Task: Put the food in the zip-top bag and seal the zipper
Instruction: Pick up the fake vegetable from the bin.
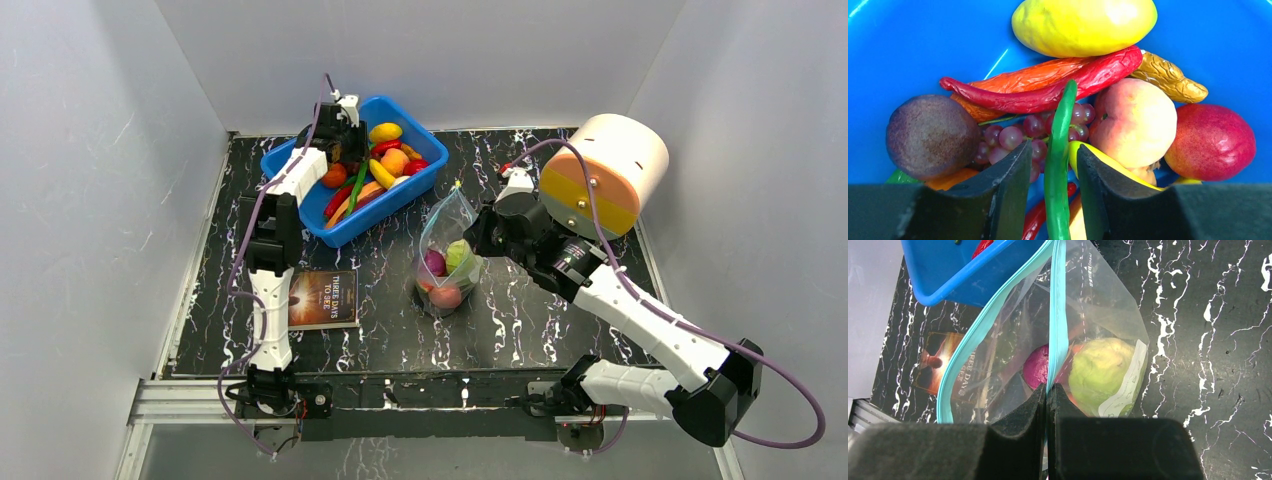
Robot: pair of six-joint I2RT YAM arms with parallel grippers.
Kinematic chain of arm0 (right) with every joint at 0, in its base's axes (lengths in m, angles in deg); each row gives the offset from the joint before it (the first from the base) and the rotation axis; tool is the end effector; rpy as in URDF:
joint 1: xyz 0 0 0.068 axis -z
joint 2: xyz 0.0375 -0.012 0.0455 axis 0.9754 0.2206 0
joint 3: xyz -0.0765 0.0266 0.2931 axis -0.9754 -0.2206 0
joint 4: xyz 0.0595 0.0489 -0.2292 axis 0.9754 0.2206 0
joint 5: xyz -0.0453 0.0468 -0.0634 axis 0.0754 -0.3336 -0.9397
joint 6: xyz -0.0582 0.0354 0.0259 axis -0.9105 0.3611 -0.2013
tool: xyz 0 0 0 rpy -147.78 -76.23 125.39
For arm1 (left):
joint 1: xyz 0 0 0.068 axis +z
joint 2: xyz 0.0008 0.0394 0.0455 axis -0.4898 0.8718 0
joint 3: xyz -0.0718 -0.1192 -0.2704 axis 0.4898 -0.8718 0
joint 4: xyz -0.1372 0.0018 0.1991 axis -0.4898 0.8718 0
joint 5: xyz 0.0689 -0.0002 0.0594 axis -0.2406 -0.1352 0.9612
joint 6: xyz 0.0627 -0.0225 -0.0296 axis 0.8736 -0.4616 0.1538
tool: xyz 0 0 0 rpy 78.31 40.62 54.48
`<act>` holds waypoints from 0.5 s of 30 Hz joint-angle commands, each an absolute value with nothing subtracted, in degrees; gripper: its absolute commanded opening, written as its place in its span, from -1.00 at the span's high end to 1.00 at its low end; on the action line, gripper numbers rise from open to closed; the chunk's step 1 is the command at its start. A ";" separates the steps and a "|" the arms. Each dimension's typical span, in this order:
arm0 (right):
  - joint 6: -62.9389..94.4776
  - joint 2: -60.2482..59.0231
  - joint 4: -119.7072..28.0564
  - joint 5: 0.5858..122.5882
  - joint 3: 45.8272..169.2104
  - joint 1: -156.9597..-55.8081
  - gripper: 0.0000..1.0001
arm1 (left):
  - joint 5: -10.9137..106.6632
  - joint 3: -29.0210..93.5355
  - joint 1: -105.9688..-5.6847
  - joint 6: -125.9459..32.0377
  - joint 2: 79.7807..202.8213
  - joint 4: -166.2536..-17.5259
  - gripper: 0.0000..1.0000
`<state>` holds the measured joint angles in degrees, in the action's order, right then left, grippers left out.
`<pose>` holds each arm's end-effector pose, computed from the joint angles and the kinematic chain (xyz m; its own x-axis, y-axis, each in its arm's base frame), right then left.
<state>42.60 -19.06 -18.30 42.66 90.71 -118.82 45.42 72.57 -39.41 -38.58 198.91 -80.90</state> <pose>0.1756 0.1401 0.3510 -0.6210 0.1756 -0.7639 -0.2189 0.8970 0.3841 0.5585 -0.1107 0.2422 -0.5014 0.0334 -0.8646 0.3039 0.9424 -0.1399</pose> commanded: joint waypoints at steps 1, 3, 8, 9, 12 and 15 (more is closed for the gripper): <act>41.54 -19.47 -21.98 42.24 94.13 -118.86 1.00 | 43.38 75.66 -39.43 -38.59 199.54 -81.70 0.29; 41.47 -19.47 -21.95 42.25 94.11 -118.80 1.00 | 43.34 75.66 -39.43 -38.76 200.02 -81.88 0.33; 41.31 -19.49 -21.91 42.03 94.26 -118.81 1.00 | 42.79 76.14 -39.44 -39.35 200.87 -82.13 0.47; 41.23 -19.49 -21.92 41.95 94.28 -118.83 1.00 | 42.78 76.33 -39.47 -39.45 201.01 -82.07 0.53; 41.12 -19.39 -21.82 41.74 94.31 -118.84 1.00 | 42.60 76.70 -39.44 -39.76 201.03 -81.73 0.78; 41.12 -19.31 -21.95 41.69 94.22 -118.81 1.00 | 42.44 76.63 -39.43 -40.01 200.54 -81.39 0.95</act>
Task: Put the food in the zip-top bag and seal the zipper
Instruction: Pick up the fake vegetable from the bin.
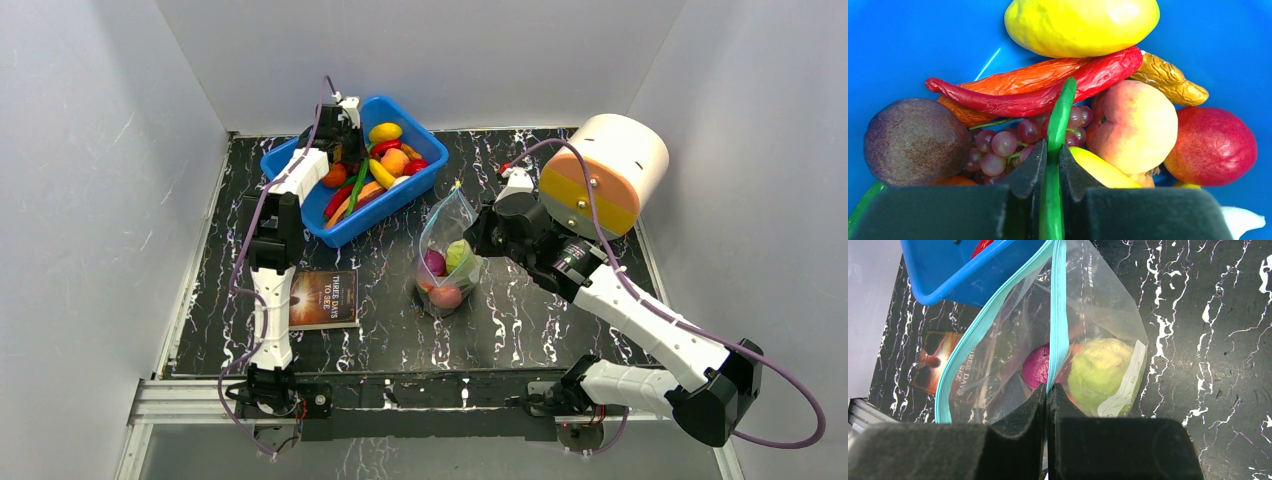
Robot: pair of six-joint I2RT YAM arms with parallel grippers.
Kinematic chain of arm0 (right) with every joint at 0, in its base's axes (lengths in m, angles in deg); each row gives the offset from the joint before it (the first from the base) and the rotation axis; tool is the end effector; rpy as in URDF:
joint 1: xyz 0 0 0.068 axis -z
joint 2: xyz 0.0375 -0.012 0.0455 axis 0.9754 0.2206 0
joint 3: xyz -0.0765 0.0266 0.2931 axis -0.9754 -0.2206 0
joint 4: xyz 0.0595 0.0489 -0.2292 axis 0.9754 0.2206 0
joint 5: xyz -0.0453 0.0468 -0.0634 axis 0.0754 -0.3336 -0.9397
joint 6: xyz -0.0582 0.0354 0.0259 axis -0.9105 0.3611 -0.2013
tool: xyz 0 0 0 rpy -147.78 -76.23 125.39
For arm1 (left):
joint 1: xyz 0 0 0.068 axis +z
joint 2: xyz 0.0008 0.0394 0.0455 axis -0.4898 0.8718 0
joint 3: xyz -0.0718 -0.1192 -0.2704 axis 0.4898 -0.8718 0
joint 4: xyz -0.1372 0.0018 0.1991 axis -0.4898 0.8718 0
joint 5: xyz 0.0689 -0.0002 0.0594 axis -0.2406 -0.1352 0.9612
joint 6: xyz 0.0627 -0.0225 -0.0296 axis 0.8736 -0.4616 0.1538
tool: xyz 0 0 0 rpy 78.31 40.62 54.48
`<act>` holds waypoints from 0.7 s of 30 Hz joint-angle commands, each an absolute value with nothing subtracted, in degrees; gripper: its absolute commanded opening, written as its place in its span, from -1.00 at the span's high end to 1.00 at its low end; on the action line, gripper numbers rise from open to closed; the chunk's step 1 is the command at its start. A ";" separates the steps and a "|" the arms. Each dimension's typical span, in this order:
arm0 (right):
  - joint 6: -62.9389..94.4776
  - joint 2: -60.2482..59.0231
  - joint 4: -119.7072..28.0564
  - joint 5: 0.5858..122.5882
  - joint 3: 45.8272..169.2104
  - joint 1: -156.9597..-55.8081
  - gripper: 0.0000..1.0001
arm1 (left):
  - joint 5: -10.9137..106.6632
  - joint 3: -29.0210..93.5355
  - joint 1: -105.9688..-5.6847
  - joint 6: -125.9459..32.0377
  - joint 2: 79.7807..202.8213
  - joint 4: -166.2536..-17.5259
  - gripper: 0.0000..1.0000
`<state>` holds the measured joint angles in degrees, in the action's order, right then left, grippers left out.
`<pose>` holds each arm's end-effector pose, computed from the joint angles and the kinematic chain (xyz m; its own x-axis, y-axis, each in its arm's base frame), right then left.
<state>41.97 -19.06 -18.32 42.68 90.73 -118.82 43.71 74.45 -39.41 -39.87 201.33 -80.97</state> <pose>0.1756 0.1401 0.3512 -0.6183 0.1660 -0.7682 -0.2261 0.8985 0.3761 0.5659 -0.1138 0.2305 -0.5169 0.0142 -0.8559 0.3151 0.9328 -0.1748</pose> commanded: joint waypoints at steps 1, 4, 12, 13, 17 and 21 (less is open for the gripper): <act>41.20 -19.37 -22.03 41.75 94.13 -118.80 1.00 | 42.32 76.53 -39.45 -40.10 200.24 -81.29 1.00; 41.44 -19.42 -22.01 42.01 93.96 -118.80 1.00 | 41.48 75.45 -39.48 -40.49 198.42 -81.29 1.00; 41.99 -20.77 -22.19 41.76 92.85 -118.84 1.00 | 41.74 64.89 -39.40 -43.50 188.21 -87.63 1.00; 41.97 -20.90 -22.39 41.79 92.49 -118.83 1.00 | 41.82 63.63 -39.45 -43.81 186.75 -88.10 1.00; 42.45 -21.32 -22.71 41.49 91.43 -118.83 1.00 | 42.15 60.07 -39.45 -45.49 181.64 -87.88 1.00; 43.41 -21.16 -23.33 42.42 90.86 -118.83 1.00 | 41.90 56.97 -39.47 -47.55 176.36 -87.04 1.00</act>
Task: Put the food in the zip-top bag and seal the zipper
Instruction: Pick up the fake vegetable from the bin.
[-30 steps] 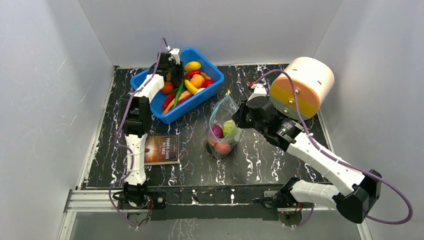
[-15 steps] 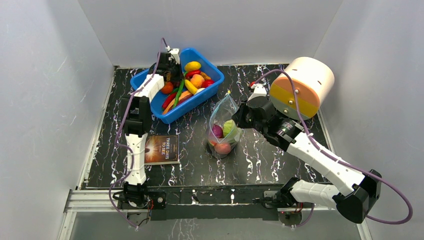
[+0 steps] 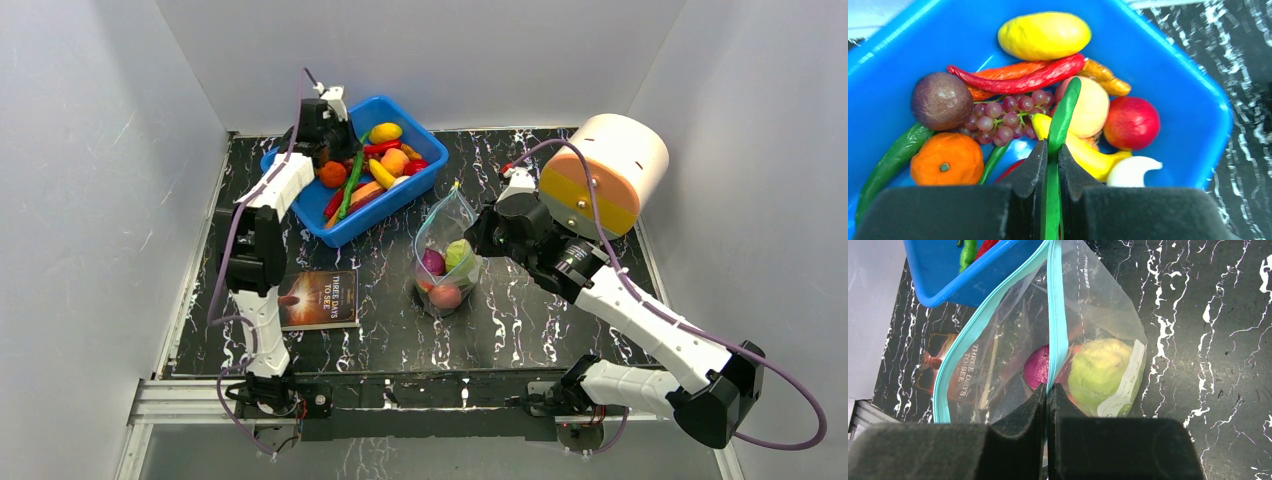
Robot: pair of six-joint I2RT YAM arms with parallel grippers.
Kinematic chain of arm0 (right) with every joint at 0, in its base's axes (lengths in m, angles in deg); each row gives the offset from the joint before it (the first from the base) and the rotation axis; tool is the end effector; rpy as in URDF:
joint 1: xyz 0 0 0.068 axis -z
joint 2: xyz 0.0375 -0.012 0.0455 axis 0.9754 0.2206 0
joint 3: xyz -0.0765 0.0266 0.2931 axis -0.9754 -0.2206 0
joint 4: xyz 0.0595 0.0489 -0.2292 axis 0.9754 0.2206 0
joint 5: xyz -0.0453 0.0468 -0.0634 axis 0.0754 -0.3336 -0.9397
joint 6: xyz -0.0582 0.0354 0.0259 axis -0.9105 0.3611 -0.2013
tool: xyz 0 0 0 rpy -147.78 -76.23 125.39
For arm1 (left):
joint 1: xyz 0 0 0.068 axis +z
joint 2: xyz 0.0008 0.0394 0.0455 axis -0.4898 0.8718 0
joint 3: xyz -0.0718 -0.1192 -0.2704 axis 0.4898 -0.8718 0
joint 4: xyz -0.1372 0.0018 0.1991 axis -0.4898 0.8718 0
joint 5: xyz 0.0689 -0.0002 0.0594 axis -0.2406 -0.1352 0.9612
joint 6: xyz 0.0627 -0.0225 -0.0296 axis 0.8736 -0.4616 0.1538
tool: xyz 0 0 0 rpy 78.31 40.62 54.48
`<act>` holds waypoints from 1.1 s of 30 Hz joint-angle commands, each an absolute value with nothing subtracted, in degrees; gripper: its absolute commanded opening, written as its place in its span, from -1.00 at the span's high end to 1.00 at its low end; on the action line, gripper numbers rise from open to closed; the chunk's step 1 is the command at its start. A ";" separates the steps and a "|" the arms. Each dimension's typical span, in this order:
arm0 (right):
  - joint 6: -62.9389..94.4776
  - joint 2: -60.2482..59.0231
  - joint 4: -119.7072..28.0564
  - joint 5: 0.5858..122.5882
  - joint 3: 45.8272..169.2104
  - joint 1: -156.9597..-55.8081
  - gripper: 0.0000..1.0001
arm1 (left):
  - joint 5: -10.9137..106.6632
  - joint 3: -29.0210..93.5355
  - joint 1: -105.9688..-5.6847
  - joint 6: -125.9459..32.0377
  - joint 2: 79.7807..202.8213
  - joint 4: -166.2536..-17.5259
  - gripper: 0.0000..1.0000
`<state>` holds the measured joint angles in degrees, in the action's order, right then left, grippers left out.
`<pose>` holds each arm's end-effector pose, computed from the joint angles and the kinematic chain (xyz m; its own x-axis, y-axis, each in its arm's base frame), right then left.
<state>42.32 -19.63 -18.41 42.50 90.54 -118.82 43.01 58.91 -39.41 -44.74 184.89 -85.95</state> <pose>0.1740 0.1384 0.3523 -0.6137 0.1763 -0.7696 -0.2227 0.8965 0.3830 0.5057 -0.1038 0.2976 -0.4562 -0.0798 -0.8863 0.3045 0.9218 -0.2398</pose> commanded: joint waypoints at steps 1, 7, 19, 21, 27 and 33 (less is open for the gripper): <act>43.67 -21.07 -23.35 42.72 90.86 -118.83 1.00 | 41.58 56.20 -39.45 -48.18 175.14 -86.76 1.00; 45.51 -21.45 -23.53 44.89 90.02 -118.84 1.00 | 37.36 46.97 -39.43 -54.18 165.44 -90.41 1.00; 49.14 -23.23 -24.99 47.28 88.24 -118.77 1.00 | 28.68 30.68 -39.52 -68.82 146.79 -100.15 1.00; 50.01 -22.90 -25.54 48.00 88.08 -118.82 1.00 | 27.58 28.95 -39.51 -71.66 144.73 -101.89 1.00; 52.17 -20.66 -28.20 49.77 88.93 -118.77 1.00 | 26.35 26.68 -39.50 -75.54 139.42 -104.74 1.00; 54.01 -17.42 -30.54 51.97 89.58 -118.82 1.00 | 24.91 26.00 -39.52 -80.68 137.13 -109.46 1.00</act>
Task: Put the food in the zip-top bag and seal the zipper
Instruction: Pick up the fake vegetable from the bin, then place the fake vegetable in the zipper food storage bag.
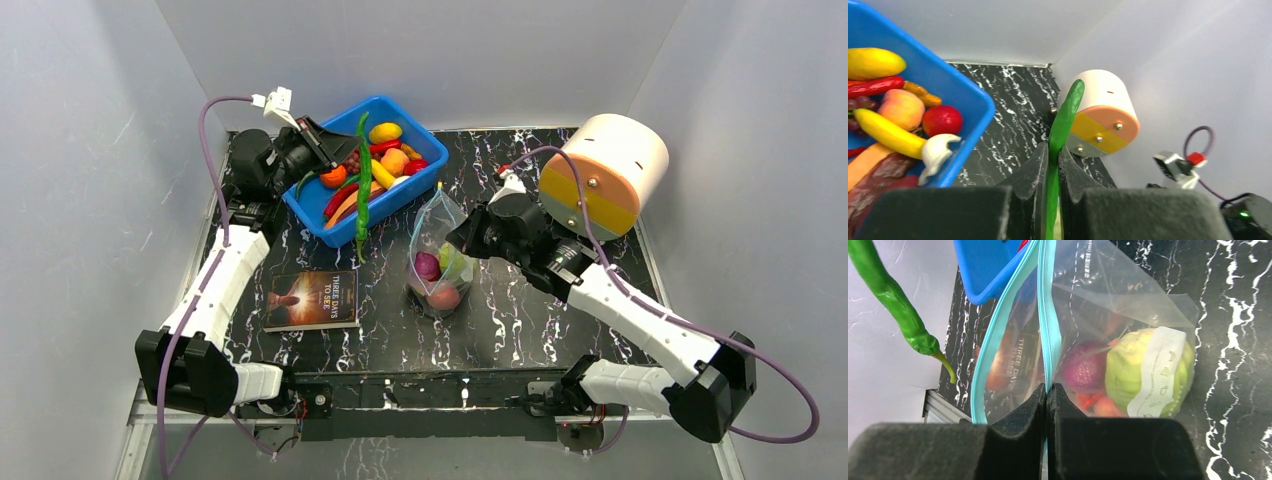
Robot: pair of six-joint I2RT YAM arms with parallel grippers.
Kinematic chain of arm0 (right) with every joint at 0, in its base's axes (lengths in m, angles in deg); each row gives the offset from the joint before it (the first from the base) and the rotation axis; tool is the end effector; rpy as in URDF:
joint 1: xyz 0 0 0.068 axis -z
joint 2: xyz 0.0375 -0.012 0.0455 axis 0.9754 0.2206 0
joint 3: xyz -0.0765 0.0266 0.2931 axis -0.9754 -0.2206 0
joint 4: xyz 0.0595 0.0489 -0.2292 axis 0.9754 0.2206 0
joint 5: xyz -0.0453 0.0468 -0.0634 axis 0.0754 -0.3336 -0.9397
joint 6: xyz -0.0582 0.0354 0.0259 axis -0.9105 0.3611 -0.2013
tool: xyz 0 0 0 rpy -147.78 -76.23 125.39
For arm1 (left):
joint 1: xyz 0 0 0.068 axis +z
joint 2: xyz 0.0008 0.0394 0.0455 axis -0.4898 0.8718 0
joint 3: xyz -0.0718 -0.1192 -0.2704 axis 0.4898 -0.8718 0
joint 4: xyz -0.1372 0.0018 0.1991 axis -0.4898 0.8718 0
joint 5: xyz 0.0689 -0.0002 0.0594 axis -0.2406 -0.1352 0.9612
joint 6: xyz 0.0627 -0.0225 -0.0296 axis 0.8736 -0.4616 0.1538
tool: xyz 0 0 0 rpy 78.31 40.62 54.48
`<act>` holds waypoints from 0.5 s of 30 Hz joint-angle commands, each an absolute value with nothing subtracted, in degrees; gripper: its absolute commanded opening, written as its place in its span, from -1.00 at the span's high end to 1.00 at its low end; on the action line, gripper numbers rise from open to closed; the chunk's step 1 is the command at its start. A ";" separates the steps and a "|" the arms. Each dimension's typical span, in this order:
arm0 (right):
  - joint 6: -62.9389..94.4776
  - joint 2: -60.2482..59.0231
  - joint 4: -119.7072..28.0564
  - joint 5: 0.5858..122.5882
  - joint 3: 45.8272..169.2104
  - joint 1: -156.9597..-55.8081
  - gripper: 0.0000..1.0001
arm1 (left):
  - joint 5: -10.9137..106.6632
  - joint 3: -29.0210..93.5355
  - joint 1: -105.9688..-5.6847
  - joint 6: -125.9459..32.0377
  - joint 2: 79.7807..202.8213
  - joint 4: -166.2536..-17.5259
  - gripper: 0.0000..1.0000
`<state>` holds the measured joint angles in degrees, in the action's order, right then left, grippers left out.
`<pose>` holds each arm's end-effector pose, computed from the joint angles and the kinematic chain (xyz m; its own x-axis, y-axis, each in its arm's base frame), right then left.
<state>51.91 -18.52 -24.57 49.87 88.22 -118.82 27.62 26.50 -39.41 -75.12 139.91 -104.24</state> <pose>0.1775 0.1519 0.3462 -0.6820 0.3037 -0.6653 -0.2054 0.7935 0.5729 0.2851 -0.0800 0.4434 -0.3064 -0.5161 -0.7998 0.5522 0.5880 -0.5910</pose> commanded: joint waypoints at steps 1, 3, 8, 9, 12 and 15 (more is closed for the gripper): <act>54.45 -16.99 -31.04 52.22 89.52 -118.82 1.00 | 24.81 26.13 -39.51 -81.68 136.92 -110.53 1.00; 54.97 -16.44 -32.17 52.49 89.02 -118.85 1.00 | 24.59 26.55 -39.52 -83.16 136.78 -111.70 1.00; 56.21 -14.90 -34.12 52.84 88.79 -118.87 1.00 | 24.05 26.00 -39.72 -89.97 136.99 -118.16 1.00; 56.43 -14.70 -34.45 52.89 88.84 -118.83 1.00 | 24.12 25.76 -39.88 -91.02 137.12 -119.29 1.00; 56.88 -13.92 -35.39 52.64 89.07 -118.79 1.00 | 24.91 25.11 -40.64 -93.72 137.52 -121.74 1.00; 57.31 -13.20 -36.04 52.78 89.40 -118.79 1.00 | 26.58 23.76 -41.68 -95.25 137.53 -124.92 1.00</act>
<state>56.00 -13.66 -30.61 52.47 88.22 -118.82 25.50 25.19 -40.31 -91.01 138.93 -117.38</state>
